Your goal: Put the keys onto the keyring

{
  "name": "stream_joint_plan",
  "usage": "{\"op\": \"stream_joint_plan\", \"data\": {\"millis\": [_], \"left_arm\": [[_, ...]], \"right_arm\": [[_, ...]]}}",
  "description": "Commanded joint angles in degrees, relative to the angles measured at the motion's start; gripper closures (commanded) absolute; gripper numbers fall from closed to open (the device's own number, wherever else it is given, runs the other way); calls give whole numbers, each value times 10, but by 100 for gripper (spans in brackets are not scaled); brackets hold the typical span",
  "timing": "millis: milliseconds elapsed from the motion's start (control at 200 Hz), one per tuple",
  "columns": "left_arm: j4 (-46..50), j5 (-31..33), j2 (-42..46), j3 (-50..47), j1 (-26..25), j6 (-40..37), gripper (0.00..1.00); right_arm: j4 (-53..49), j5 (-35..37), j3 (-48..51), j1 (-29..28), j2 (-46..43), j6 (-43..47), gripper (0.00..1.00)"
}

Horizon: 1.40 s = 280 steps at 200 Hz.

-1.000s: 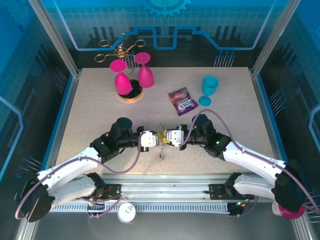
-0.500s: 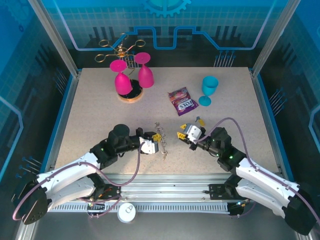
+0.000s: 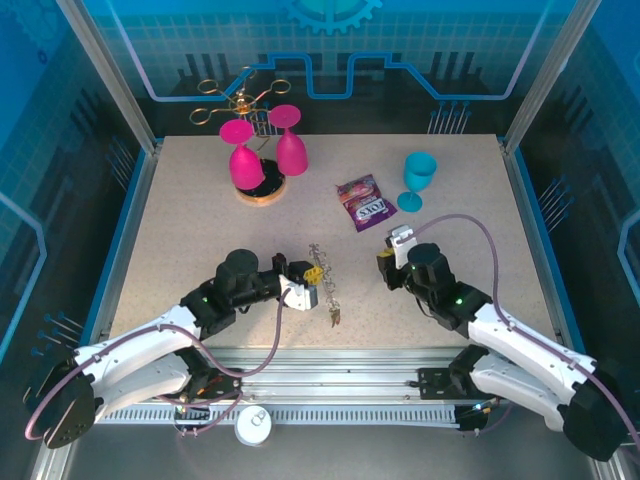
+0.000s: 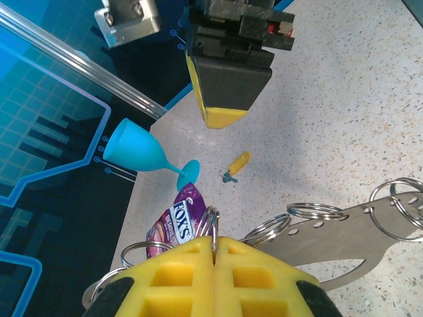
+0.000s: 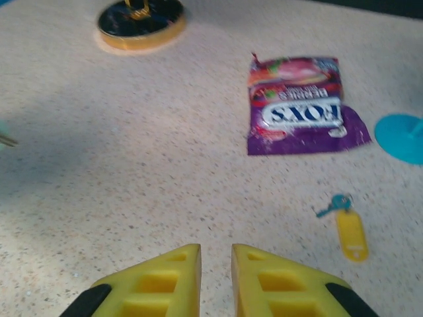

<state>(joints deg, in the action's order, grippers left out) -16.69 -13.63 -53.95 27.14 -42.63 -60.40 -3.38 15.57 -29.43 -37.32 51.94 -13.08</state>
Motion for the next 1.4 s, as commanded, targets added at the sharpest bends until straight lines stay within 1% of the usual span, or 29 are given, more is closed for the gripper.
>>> {"op": "stream_joint_plan", "data": {"millis": [0,160,220,435,580,695,861,971,1026,1046,1111,1231,1311,1396], "left_arm": [[-31,13,-4,-5,-9,-33,100],[-80,81,-16,-22,-37,-103,100],[-92,93,-19,-26,-41,-116,100],[-87,93,-30,-24,-41,-115,100],[-54,94,-32,-10,-40,-74,100],[0,106,-41,14,-31,22,100],[95,146,-57,66,-10,243,100],[145,169,-59,89,3,358,100],[168,168,-58,101,9,408,100],[177,166,-59,106,11,424,100],[204,155,-62,120,20,478,100],[247,159,-81,146,34,577,100],[275,154,-93,161,37,616,100],[277,148,-95,162,37,633,100]], "right_arm": [[-67,33,-34,13,25,-62,77],[-111,31,-65,38,64,-97,76],[-132,28,-77,50,80,-107,76],[-174,9,-104,73,121,-117,74],[-190,-7,-117,84,137,-113,73],[-192,-21,-124,97,147,-93,72],[-209,-36,-151,122,168,-56,67],[-233,-46,-187,136,204,-37,64],[-241,-48,-205,142,228,-31,64],[-244,-43,-205,142,237,-32,64],[-266,-30,-251,147,275,-42,64],[-308,-38,-322,167,358,-51,66],[-312,-26,-357,171,410,-65,68],[-307,-5,-387,168,460,-82,69]]}}
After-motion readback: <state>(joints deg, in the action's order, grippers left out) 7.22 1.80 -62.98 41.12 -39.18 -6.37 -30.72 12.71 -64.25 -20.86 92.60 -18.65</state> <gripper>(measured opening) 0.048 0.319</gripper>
